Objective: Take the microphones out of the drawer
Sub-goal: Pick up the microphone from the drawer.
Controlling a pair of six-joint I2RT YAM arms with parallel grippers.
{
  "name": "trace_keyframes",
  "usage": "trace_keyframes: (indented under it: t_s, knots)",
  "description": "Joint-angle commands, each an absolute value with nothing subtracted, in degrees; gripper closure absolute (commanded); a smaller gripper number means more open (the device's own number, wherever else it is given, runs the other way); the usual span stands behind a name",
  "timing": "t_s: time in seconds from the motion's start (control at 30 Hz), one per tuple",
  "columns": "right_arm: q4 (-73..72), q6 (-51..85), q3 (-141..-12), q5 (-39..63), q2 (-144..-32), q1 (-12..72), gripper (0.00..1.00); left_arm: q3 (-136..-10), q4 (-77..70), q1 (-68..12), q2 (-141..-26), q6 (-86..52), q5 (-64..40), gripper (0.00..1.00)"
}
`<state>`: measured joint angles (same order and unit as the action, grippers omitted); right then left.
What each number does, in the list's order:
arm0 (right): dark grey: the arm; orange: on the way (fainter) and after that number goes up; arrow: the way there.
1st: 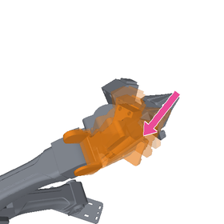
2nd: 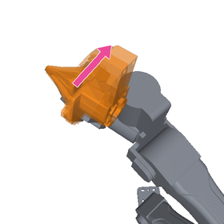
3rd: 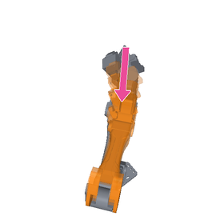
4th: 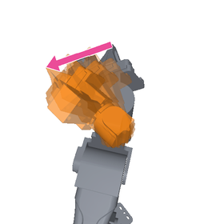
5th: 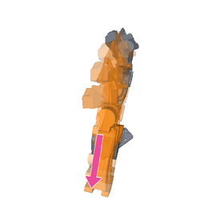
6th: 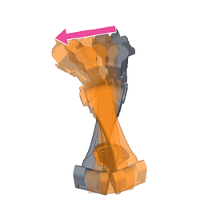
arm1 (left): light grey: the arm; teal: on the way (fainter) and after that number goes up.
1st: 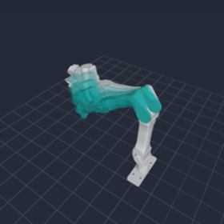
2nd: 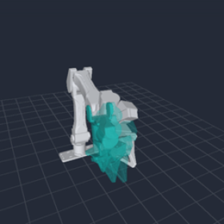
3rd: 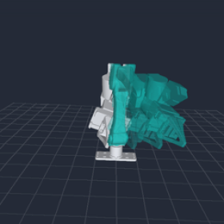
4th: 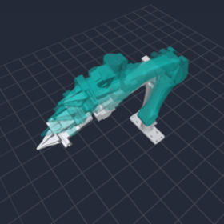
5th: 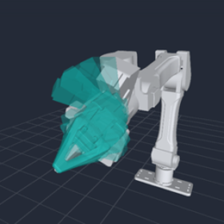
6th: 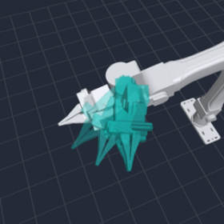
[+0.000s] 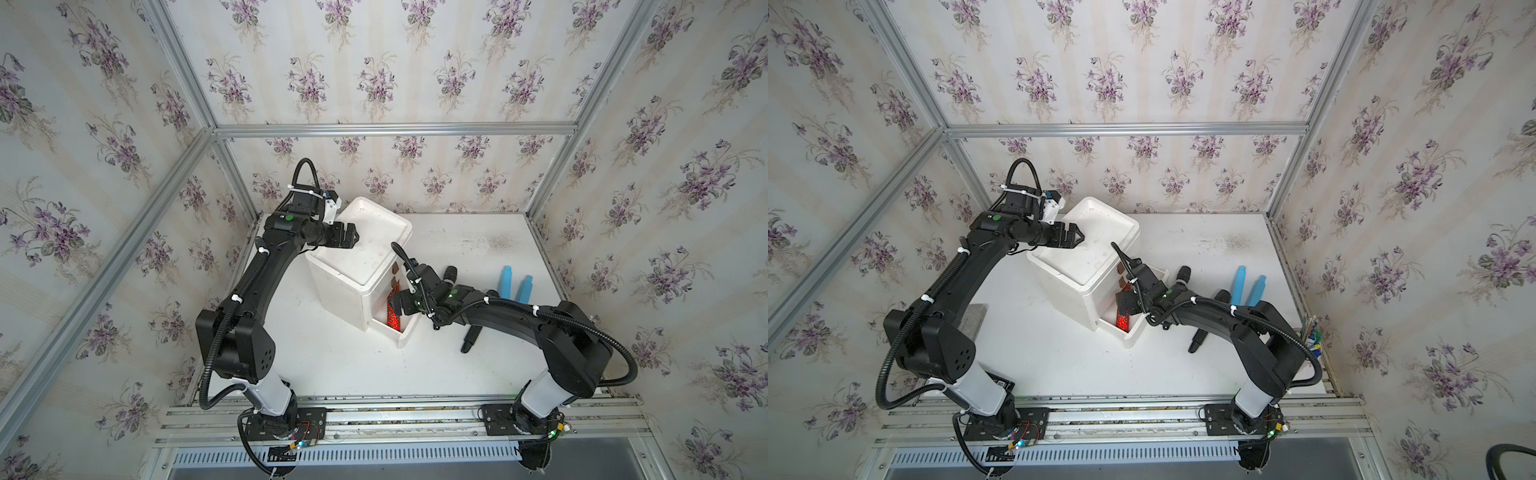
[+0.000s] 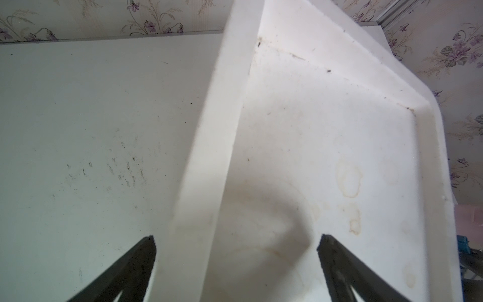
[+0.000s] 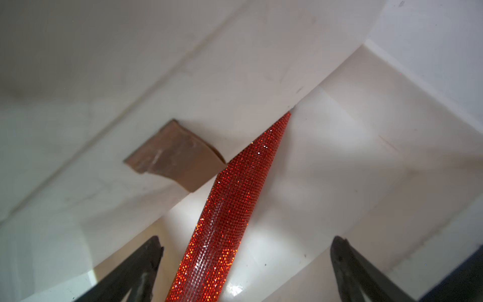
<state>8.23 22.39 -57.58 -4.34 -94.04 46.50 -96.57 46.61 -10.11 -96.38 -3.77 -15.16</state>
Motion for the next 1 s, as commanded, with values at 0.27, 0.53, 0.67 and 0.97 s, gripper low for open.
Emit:
trace_keyframes:
  t_s: [0.27, 0.53, 0.67, 0.97]
  knots:
    - [23.9, 25.6, -55.6, -13.7, -94.6, 45.7, 0.00, -96.1, 52.4, -9.4, -96.6, -4.5, -14.6, 0.01]
    - [18.5, 22.9, -57.1, -10.5, -91.8, 45.8, 0.00, -96.2, 52.4, -9.4, -97.0, -4.6, -15.0, 0.01]
    - [16.1, 21.9, -58.3, -9.0, -92.4, 45.9, 0.01, -96.1, 52.4, -9.4, -96.9, -4.6, -15.1, 0.01]
    - [14.0, 20.9, -60.1, -6.4, -95.5, 46.0, 0.07, -96.2, 52.4, -9.4, -97.3, -4.7, -15.4, 0.01]
